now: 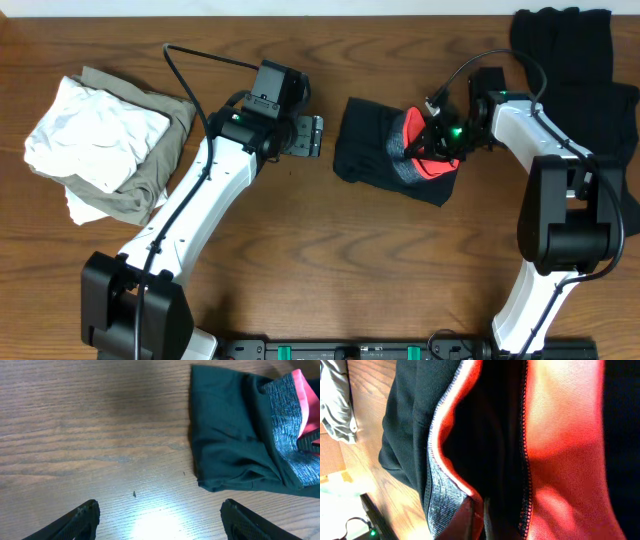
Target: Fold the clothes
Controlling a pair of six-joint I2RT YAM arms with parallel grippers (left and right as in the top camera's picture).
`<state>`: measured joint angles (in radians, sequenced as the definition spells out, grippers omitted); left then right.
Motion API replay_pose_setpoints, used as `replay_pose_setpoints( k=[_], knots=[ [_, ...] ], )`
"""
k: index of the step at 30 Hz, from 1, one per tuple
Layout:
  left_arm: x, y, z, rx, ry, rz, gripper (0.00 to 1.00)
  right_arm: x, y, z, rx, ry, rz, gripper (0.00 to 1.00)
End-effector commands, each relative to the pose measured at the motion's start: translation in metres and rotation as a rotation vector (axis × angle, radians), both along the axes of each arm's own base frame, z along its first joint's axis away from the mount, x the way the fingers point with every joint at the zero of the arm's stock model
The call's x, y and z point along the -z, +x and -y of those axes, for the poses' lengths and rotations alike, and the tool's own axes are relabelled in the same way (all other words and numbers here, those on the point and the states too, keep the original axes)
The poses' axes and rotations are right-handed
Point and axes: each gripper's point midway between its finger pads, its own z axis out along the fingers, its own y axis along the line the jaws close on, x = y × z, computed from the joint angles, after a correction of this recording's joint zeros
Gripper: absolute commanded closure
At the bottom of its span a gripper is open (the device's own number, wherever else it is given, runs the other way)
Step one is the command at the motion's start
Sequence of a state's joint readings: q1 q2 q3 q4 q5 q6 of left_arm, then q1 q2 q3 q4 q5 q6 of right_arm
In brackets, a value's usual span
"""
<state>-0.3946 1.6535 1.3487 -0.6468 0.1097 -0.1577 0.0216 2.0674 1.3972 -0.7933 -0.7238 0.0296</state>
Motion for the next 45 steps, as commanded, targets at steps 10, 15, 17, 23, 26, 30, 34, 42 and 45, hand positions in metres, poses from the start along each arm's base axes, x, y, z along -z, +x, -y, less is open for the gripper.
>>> replay_pose_setpoints(
  k=[10,15,17,23,26,30,34,42,45],
  knots=[
    [0.003,-0.001,0.001,0.001,-0.007,-0.012,0.2,-0.02,0.014,0.031,0.086,0.037,0.035,0.99],
    [0.003,-0.001,0.001,0.0,-0.008,-0.012,0.2,-0.045,0.012,0.043,0.09,0.027,0.083,0.99],
    [0.003,-0.001,0.001,0.001,-0.008,-0.011,0.2,-0.044,0.009,0.042,0.087,0.017,0.074,0.97],
    [0.003,-0.001,0.001,0.001,-0.007,-0.012,0.2,-0.034,0.007,0.04,0.073,-0.033,0.06,0.69],
    [0.003,-0.001,0.001,0.001,-0.007,-0.012,0.2,-0.026,0.007,0.042,0.063,-0.106,0.061,0.66],
    [0.003,-0.001,0.001,0.001,-0.007,-0.012,0.2,-0.016,0.002,0.039,0.054,-0.173,0.036,0.65],
    [0.003,-0.001,0.001,0.001,-0.008,-0.012,0.2,-0.01,-0.006,0.029,0.025,-0.179,0.022,0.65],
    [0.003,-0.001,0.001,0.001,-0.007,-0.012,0.2,0.01,-0.021,0.03,0.027,-0.269,-0.03,0.65],
    [0.003,-0.001,0.001,0.001,-0.008,-0.012,0.2,0.015,-0.025,0.029,0.036,-0.268,-0.043,0.66]
  ],
)
